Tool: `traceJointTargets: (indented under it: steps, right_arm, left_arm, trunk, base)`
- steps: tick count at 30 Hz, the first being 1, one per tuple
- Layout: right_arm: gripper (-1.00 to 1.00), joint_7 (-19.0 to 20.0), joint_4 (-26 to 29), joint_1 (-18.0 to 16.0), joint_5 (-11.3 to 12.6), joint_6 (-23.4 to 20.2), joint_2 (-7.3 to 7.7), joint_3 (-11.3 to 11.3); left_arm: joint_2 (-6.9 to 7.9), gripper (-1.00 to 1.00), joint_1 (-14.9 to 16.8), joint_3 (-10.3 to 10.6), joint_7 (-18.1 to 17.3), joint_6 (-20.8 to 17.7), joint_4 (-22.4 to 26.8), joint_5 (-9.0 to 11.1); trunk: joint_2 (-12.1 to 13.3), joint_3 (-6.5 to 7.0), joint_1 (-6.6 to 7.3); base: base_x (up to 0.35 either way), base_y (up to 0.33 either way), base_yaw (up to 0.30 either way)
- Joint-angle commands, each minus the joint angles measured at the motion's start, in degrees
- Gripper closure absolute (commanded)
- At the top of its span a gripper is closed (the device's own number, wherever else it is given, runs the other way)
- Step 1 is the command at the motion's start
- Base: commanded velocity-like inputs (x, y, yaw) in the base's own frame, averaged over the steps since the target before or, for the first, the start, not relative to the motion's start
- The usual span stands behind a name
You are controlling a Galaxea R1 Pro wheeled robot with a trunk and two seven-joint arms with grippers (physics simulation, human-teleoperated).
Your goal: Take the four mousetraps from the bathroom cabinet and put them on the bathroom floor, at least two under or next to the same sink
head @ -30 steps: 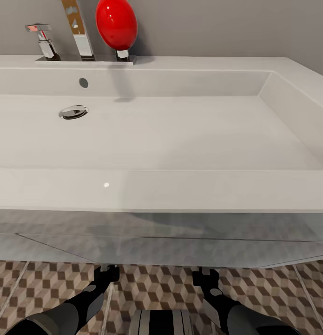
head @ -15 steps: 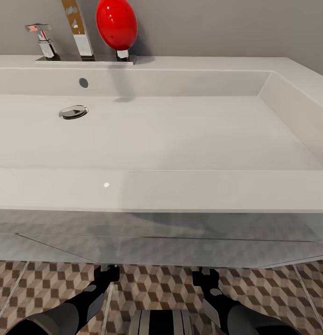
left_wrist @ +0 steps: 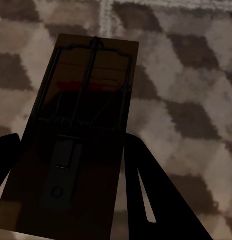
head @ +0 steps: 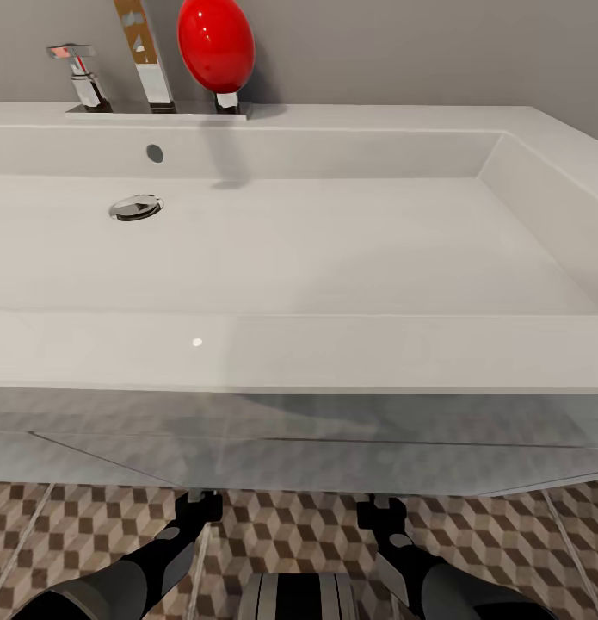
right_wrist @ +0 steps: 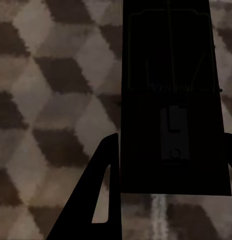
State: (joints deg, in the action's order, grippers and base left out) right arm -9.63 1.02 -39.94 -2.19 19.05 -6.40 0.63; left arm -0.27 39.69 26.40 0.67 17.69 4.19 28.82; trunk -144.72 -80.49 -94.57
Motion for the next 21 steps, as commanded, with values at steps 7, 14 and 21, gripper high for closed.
traceJointTargets:
  steps: [7,14,21]
  right_arm:
    - [1.0,-0.3,-0.05,-0.02,-0.11,0.11,0.06,0.07]
    - [1.0,-0.3,0.0,-0.03,-0.24,0.11,0.07,0.09]
    - [1.0,-0.3,-0.02,-0.04,-0.27,0.11,0.07,0.08]
  left_arm:
    - [0.0,1.0,0.03,0.49,0.12,0.16,-0.06,0.31]
    - [0.0,1.0,0.02,0.49,0.12,0.09,0.0,0.51]
    - [0.08,1.0,0.03,0.49,0.12,0.47,-0.02,0.72]
  trunk:
    - [-0.01,-0.03,0.01]
    - [-0.09,-1.36,-0.14]
    - [-0.12,-1.81,-0.2]
  base:
    - [0.0,0.0,0.0]
    - [0.0,0.0,0.0]
    - [0.0,0.0,0.0]
